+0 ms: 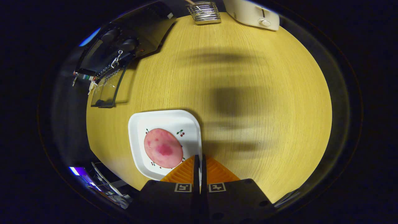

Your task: Open the toaster oven, put the food inside, and close the toaster oven door.

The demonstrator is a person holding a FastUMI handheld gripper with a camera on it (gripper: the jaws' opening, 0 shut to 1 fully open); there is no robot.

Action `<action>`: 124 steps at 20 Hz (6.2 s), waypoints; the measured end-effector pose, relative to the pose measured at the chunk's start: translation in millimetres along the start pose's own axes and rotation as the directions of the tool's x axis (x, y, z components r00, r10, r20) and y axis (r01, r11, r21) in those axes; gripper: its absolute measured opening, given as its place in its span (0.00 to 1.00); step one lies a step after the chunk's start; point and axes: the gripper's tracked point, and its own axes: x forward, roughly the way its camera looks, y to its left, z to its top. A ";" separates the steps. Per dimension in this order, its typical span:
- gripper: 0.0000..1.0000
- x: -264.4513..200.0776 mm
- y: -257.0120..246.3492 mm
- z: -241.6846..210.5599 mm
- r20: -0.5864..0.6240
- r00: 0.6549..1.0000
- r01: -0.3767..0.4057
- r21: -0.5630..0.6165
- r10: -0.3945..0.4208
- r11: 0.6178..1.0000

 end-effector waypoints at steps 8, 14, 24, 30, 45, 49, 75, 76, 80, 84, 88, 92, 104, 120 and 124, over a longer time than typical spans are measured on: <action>0.05 -15.3 22.0 -10.0 0.176 0.939 -0.340 0.375 0.294 0.862; 0.05 -7.2 39.0 -11.9 0.317 0.895 -0.438 0.482 0.314 0.759; 0.05 -35.3 145.5 13.7 0.526 0.809 -0.567 0.583 0.262 0.582; 0.05 -23.4 201.9 60.6 0.610 0.781 -0.590 0.652 0.133 0.475; 0.05 57.9 255.8 216.6 0.655 0.727 -0.628 0.756 -0.205 0.187; 0.05 65.7 268.0 245.8 0.680 0.704 -0.662 0.733 -0.206 0.159; 0.99 -15.6 299.5 152.3 0.725 0.675 -0.680 0.539 0.136 0.498; 0.98 -19.3 303.4 138.0 0.715 0.682 -0.650 0.499 0.151 0.573; 0.98 -22.9 317.2 81.0 0.653 0.736 -0.453 0.278 0.180 0.847; 0.99 7.0 300.4 42.3 0.600 0.799 -0.065 0.009 0.046 0.998; 0.99 57.2 284.4 20.5 0.535 0.842 0.154 -0.131 -0.061 0.979; 1.00 94.3 274.3 22.5 0.491 0.860 0.255 -0.181 -0.137 0.950; 1.00 130.2 243.9 79.2 0.448 0.853 0.298 0.003 -0.267 0.955; 1.00 7.3 283.6 108.2 0.699 0.699 0.233 -0.022 -0.152 0.972; 1.00 -35.3 304.2 121.8 0.770 0.631 0.205 -0.047 -0.095 0.978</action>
